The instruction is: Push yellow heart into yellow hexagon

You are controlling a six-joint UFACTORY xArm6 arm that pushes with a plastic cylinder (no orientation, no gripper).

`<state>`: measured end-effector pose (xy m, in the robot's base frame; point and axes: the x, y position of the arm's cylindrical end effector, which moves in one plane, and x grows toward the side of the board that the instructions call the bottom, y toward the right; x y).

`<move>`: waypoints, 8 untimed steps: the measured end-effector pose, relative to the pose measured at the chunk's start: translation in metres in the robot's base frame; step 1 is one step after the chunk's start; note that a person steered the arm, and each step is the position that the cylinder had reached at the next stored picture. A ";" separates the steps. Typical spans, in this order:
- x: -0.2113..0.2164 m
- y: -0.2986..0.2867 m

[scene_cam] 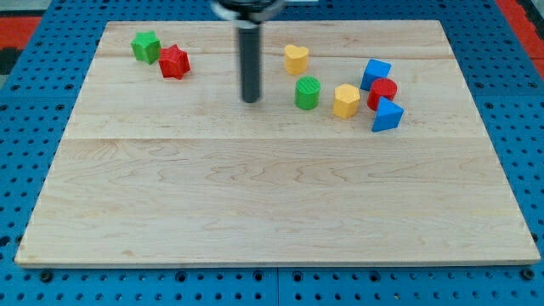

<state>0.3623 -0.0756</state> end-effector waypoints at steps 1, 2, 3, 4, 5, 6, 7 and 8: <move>-0.037 -0.054; -0.080 -0.012; -0.080 0.033; -0.066 0.087; -0.081 0.053; -0.101 0.086; -0.107 0.113; -0.058 0.132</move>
<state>0.3048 0.0564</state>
